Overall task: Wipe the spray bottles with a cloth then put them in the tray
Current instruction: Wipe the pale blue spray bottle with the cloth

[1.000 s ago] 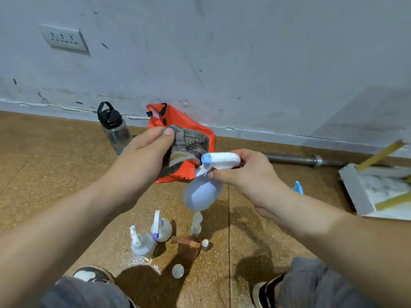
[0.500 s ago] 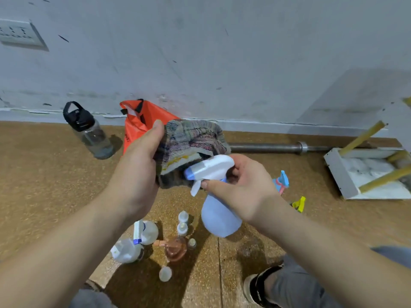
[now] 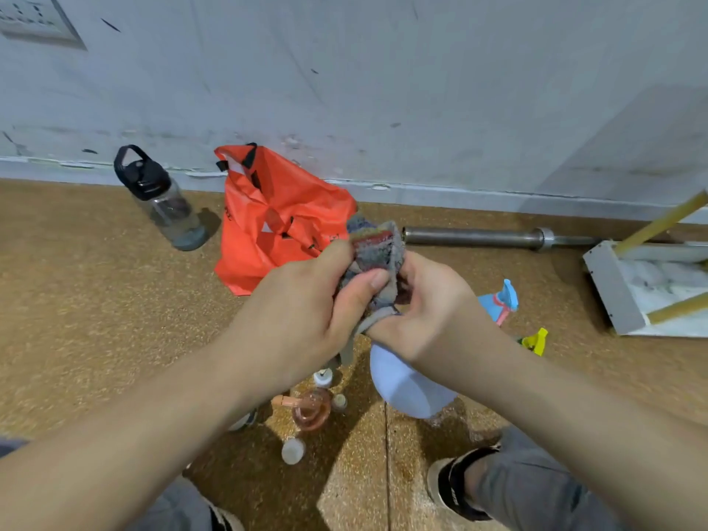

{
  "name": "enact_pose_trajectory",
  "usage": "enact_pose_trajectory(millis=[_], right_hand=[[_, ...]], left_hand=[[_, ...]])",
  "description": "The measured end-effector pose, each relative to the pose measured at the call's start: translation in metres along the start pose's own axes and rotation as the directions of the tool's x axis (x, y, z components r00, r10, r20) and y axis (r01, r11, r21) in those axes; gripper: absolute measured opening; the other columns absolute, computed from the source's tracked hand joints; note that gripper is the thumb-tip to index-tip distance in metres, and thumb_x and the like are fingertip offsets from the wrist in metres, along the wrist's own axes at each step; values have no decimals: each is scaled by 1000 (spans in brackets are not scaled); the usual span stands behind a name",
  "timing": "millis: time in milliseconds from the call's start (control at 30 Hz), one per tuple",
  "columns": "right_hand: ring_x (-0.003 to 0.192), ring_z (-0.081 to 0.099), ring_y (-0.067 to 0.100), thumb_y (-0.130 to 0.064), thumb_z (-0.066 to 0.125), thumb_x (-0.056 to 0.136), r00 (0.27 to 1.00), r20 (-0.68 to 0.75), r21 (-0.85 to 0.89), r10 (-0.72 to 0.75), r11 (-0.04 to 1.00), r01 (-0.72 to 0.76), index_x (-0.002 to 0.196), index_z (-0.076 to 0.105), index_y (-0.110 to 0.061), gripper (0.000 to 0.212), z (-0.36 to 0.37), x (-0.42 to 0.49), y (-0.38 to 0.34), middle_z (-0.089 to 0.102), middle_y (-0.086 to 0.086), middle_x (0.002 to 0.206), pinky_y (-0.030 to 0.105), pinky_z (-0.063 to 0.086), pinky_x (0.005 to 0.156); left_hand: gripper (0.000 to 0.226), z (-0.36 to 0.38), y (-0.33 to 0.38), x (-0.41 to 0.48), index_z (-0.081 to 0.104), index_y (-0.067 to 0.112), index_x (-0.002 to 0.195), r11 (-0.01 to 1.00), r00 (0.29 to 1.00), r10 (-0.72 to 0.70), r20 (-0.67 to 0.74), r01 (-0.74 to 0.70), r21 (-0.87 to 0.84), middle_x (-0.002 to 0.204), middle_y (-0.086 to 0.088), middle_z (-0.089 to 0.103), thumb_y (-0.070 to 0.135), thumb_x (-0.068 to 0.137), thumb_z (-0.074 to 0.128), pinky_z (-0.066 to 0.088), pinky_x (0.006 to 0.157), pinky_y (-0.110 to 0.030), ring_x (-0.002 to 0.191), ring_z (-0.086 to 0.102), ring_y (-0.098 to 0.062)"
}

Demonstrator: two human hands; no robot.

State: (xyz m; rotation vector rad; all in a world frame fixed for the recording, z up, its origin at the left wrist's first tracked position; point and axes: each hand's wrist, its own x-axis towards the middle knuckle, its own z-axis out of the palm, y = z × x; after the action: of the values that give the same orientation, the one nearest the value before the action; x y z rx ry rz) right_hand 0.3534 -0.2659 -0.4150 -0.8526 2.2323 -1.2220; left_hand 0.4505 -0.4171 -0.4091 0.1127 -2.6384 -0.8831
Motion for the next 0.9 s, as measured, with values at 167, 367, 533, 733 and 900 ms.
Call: enact_pose_trajectory(millis=[167,367,533,733,900], right_hand=[[56,40,12,-28,90,73,999,40,35,35,999,-37,72,60,1,42,-12,4,-13,47,0,58,29,37,55],[58,25,19,-44,88,77,973,168,34,155,986,-163,64,39,8,73,-15,1,-24,25,10,63,27,20,50],[61,25,24,-42,89,77,955,207,47,214,972,-228,64,42,10,71,-11,4,-19,26,12,63,30,20,54],[61,37,5,-21,74,77,985,158,-36,66,997,-61,59,50,-6,33,1,5,-13,45,2,53,31,40,54],[74,70,13,-66,68,66,991,128,-415,29,909,27,78,75,-21,47,1,5,-7,72,-5,72,37,59,70]], left_hand=[[37,-2,0,10,41,26,74,989,986,-129,-109,120,-90,53,10,44,40,109,39,29,49,-19,50,42,-4],[39,-6,-13,16,73,9,107,642,759,-599,256,646,-414,106,-11,78,39,109,48,57,96,-41,105,72,-30],[40,-7,-11,14,71,17,92,597,732,-595,332,679,-427,81,10,74,45,108,47,54,75,-32,79,69,-11],[22,1,-11,-2,42,28,93,990,971,95,219,-115,79,84,9,48,41,109,35,34,67,-30,78,45,-11],[44,1,-4,4,67,18,88,716,855,-383,351,514,-473,74,9,73,43,111,39,55,66,-31,68,70,-13]])
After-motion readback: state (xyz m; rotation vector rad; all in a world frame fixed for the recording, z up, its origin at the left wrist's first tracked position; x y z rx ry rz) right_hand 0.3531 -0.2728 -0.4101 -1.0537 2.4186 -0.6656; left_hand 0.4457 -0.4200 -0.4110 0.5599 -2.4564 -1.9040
